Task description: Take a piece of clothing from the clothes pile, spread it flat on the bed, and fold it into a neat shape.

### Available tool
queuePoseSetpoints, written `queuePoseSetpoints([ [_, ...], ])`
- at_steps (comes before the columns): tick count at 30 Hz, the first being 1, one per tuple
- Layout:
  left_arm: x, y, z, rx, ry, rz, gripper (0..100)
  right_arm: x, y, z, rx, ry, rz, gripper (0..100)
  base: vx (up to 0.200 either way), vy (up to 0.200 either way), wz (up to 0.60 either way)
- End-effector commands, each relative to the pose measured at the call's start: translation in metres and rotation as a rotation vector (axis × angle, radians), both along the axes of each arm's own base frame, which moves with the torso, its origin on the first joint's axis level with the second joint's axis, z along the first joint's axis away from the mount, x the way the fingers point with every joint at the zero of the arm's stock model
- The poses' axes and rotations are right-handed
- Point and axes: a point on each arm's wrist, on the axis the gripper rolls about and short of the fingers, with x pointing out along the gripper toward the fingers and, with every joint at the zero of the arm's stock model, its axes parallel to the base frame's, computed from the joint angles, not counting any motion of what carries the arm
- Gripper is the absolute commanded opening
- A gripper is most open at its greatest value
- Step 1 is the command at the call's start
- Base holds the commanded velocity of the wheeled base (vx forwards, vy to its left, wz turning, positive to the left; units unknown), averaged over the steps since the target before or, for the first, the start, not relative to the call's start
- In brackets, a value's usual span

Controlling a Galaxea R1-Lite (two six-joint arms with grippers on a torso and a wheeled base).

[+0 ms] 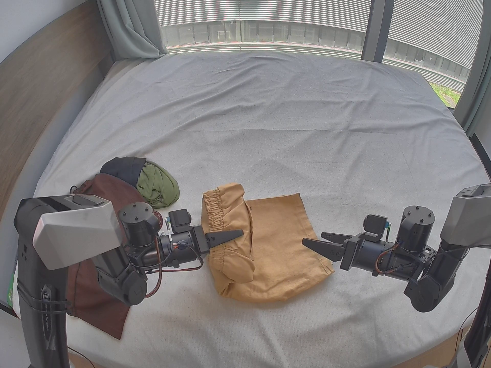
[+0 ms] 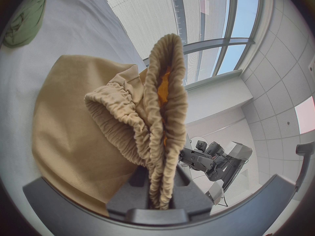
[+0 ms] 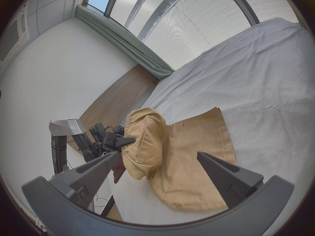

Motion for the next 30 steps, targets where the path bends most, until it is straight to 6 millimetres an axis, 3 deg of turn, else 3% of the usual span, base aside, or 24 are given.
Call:
queuePoseSetpoints([
  [1, 0.002, -0.013, -0.005, -0.011, 0.02, -0.022, 0, 0.001, 0.0, 0.001, 0.002, -0.005, 0.001, 100, 0.0, 0.0, 0.0],
  [16, 0.003, -0.046, -0.015, -0.039, 0.057, -0.063, 0, 0.002, -0.001, 0.002, 0.006, -0.008, -0.006, 100, 0.0, 0.0, 0.0],
  [26, 0.005, -0.051, -0.026, -0.033, 0.071, -0.064, 0, 0.004, 0.0, 0.003, 0.008, -0.017, -0.004, 100, 0.0, 0.0, 0.0],
  [27, 0.005, -0.051, -0.026, -0.033, 0.07, -0.064, 100, 0.004, 0.0, 0.003, 0.009, -0.016, -0.006, 100, 0.0, 0.0, 0.0],
  [30, 0.007, -0.051, -0.024, -0.037, 0.064, -0.064, 100, 0.004, 0.0, 0.003, 0.008, -0.017, -0.004, 100, 0.0, 0.0, 0.0],
])
